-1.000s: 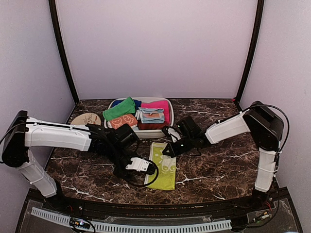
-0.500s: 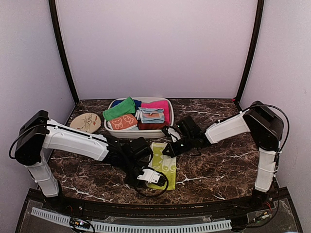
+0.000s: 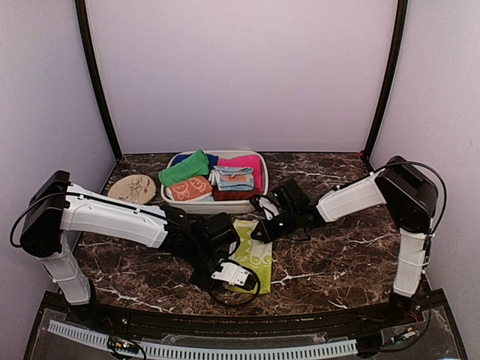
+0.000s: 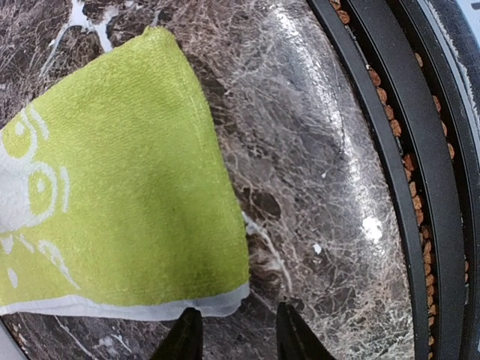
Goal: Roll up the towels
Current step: Roll the towel at the center of the board.
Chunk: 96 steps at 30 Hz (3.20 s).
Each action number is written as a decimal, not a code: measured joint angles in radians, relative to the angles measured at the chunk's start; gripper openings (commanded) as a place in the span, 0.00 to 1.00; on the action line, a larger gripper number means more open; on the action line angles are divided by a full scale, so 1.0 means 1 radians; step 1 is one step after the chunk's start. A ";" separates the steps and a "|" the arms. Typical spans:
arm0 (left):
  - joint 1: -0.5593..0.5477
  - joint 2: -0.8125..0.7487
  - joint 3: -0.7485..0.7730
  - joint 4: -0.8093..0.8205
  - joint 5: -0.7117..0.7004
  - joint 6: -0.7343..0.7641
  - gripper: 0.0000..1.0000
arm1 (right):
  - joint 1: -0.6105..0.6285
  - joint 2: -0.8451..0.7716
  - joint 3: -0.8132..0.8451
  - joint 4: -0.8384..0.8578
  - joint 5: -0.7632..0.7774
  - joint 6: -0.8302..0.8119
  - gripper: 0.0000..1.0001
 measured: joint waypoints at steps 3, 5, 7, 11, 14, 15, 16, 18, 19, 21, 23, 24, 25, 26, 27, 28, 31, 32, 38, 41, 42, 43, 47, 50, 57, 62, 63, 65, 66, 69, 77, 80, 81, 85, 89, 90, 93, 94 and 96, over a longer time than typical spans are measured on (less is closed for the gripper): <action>-0.016 0.000 0.045 -0.042 -0.030 -0.005 0.30 | 0.000 0.000 0.001 -0.001 0.000 0.000 0.00; -0.021 0.000 0.085 -0.063 -0.044 -0.008 0.30 | 0.000 0.000 0.001 -0.003 0.000 0.000 0.00; -0.025 0.000 0.120 -0.071 -0.046 -0.009 0.31 | 0.001 -0.001 0.002 -0.002 0.037 0.058 0.00; -0.026 -0.001 0.127 -0.061 -0.028 -0.008 0.33 | 0.002 -0.010 0.003 0.000 0.183 0.265 0.00; -0.025 0.006 0.109 -0.046 -0.018 -0.007 0.39 | 0.002 -0.013 0.003 0.000 0.241 0.336 0.00; -0.026 0.016 0.101 -0.034 -0.019 -0.008 0.42 | 0.002 -0.014 0.003 0.000 0.254 0.353 0.00; -0.026 0.029 0.092 -0.018 -0.023 -0.005 0.43 | 0.002 -0.015 0.002 0.000 0.267 0.368 0.00; -0.025 0.058 0.061 0.034 -0.050 -0.004 0.45 | 0.001 -0.017 -0.001 0.002 0.282 0.388 0.00; -0.025 0.071 0.039 0.064 -0.069 -0.004 0.46 | 0.001 -0.017 -0.002 0.002 0.287 0.393 0.00; -0.020 0.081 0.013 0.094 -0.092 -0.005 0.46 | 0.001 -0.018 -0.005 0.006 0.292 0.398 0.00; -0.012 0.074 0.015 0.121 -0.097 -0.008 0.46 | 0.001 -0.018 -0.006 0.008 0.292 0.400 0.00; -0.009 0.074 0.015 0.124 -0.099 -0.009 0.46 | 0.001 -0.018 -0.006 0.008 0.292 0.400 0.00; -0.007 0.072 0.015 0.123 -0.098 -0.009 0.46 | 0.001 -0.018 -0.006 0.008 0.291 0.399 0.00; -0.003 0.070 0.015 0.120 -0.097 -0.010 0.46 | 0.001 -0.018 -0.006 0.008 0.291 0.399 0.00; -0.001 0.066 0.016 0.114 -0.091 -0.012 0.46 | 0.001 -0.019 -0.007 0.008 0.291 0.399 0.00; 0.000 0.060 0.018 0.107 -0.083 -0.014 0.46 | 0.001 -0.020 -0.009 0.009 0.292 0.399 0.00; 0.000 0.034 0.039 0.077 -0.046 -0.031 0.46 | 0.001 -0.038 -0.033 0.014 0.293 0.406 0.00; 0.000 0.027 0.049 0.068 -0.034 -0.037 0.46 | 0.000 -0.044 -0.043 0.017 0.293 0.411 0.00; -0.001 0.015 0.078 0.068 0.028 -0.069 0.47 | 0.019 -0.062 -0.081 0.050 0.301 0.443 0.00; -0.001 0.022 0.078 0.073 0.034 -0.074 0.46 | 0.036 -0.062 -0.082 0.054 0.314 0.449 0.00; -0.001 0.030 0.077 0.080 0.029 -0.075 0.46 | 0.042 -0.062 -0.082 0.054 0.316 0.450 0.00; -0.001 0.037 0.073 0.090 0.024 -0.074 0.46 | 0.047 -0.062 -0.083 0.055 0.318 0.452 0.00; 0.008 0.058 0.032 0.128 -0.008 -0.074 0.45 | 0.055 -0.064 -0.093 0.072 0.320 0.457 0.00; 0.017 0.072 0.021 0.133 -0.014 -0.074 0.45 | 0.055 -0.066 -0.095 0.073 0.319 0.460 0.00; 0.025 0.088 0.020 0.155 -0.005 -0.100 0.45 | 0.056 -0.068 -0.107 0.093 0.319 0.460 0.00; 0.025 0.091 0.020 0.158 0.005 -0.110 0.45 | 0.056 -0.068 -0.108 0.092 0.278 0.481 0.00; 0.025 0.090 0.019 0.155 0.004 -0.109 0.45 | 0.056 -0.068 -0.108 0.091 0.262 0.488 0.00; 0.025 0.079 0.010 0.151 -0.003 -0.107 0.45 | 0.056 -0.072 -0.112 0.089 0.241 0.495 0.00; 0.025 0.066 0.001 0.145 -0.013 -0.105 0.45 | 0.056 -0.074 -0.114 0.085 0.232 0.499 0.00; 0.025 0.019 -0.028 0.114 -0.043 -0.097 0.45 | 0.056 -0.079 -0.119 0.080 0.214 0.505 0.00; 0.013 -0.018 0.006 0.050 -0.040 -0.099 0.46 | 0.056 -0.080 -0.115 0.070 0.206 0.524 0.00; -0.006 -0.018 0.019 0.051 0.008 -0.101 0.46 | 0.056 -0.080 -0.114 0.066 0.207 0.533 0.00; -0.008 -0.016 0.021 0.052 0.026 -0.101 0.46 | 0.056 -0.080 -0.114 0.066 0.207 0.536 0.00; -0.013 0.014 0.024 0.072 0.073 -0.102 0.45 | 0.056 -0.080 -0.109 0.059 0.207 0.548 0.00; -0.013 0.062 0.024 0.103 0.072 -0.102 0.43 | 0.056 -0.079 -0.100 0.042 0.207 0.547 0.00; -0.013 0.069 0.023 0.109 0.069 -0.101 0.42 | 0.056 -0.079 -0.100 0.041 0.206 0.547 0.00; -0.012 0.077 0.012 0.140 0.044 -0.099 0.41 | 0.056 -0.079 -0.100 0.041 0.206 0.547 0.00; -0.012 0.079 0.008 0.148 0.034 -0.098 0.40 | 0.056 -0.079 -0.100 0.041 0.205 0.547 0.00; -0.011 0.086 0.004 0.161 0.019 -0.097 0.37 | 0.056 -0.079 -0.102 0.044 0.203 0.547 0.00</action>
